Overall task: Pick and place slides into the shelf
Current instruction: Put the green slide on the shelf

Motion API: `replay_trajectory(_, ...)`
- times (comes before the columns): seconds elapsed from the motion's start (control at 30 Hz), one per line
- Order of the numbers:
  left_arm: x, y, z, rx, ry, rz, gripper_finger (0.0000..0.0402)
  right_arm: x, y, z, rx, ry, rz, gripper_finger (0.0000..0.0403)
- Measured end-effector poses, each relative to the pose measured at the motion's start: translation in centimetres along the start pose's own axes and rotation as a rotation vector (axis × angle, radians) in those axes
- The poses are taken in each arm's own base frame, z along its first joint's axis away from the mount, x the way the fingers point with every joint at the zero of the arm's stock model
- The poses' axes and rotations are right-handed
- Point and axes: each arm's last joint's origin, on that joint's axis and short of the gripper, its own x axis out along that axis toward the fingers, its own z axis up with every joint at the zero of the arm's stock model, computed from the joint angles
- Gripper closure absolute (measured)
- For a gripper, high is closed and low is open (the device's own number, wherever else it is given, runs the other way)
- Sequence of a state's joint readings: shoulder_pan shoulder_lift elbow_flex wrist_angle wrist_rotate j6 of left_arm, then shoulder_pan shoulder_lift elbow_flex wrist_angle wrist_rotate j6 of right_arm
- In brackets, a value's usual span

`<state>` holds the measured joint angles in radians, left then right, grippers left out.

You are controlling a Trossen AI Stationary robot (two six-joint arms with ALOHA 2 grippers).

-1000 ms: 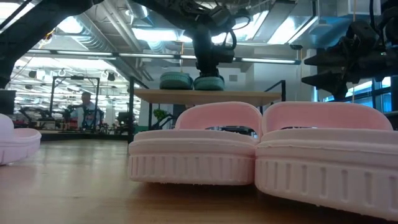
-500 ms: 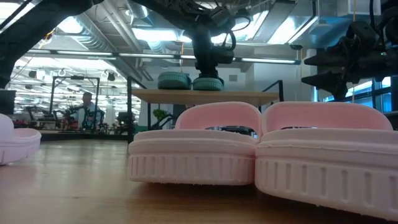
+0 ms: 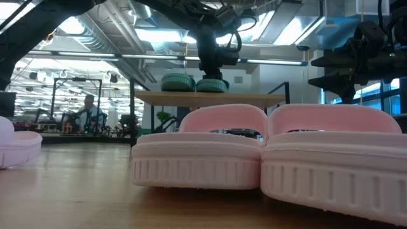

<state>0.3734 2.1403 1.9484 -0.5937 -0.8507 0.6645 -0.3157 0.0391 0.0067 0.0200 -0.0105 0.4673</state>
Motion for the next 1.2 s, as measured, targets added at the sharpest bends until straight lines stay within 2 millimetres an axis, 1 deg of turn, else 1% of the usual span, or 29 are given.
replay_trajectory(0.53, -0.06, -0.01, 0.03, -0.002, 0.004, 0.010, 0.0275, 0.00, 0.00, 0.00, -0.002, 0.000, 0.000, 0.0126)
replay_trajectory(0.7, -0.32, -0.13, 0.11, 0.004, 0.023, 0.039, 0.0275, 0.00, 0.00, 0.00, -0.001, 0.000, 0.001, 0.0126)
replay_trajectory(1.0, -0.86, -0.61, 0.31, 0.044, 0.019, 0.028, 0.0275, 0.00, 0.00, 0.00, -0.001, 0.000, 0.000, 0.0126)
replay_trajectory(1.2, -0.84, -0.61, 0.29, 0.046, 0.019, 0.025, 0.0275, 0.00, 0.01, 0.00, -0.001, 0.000, 0.001, 0.0126)
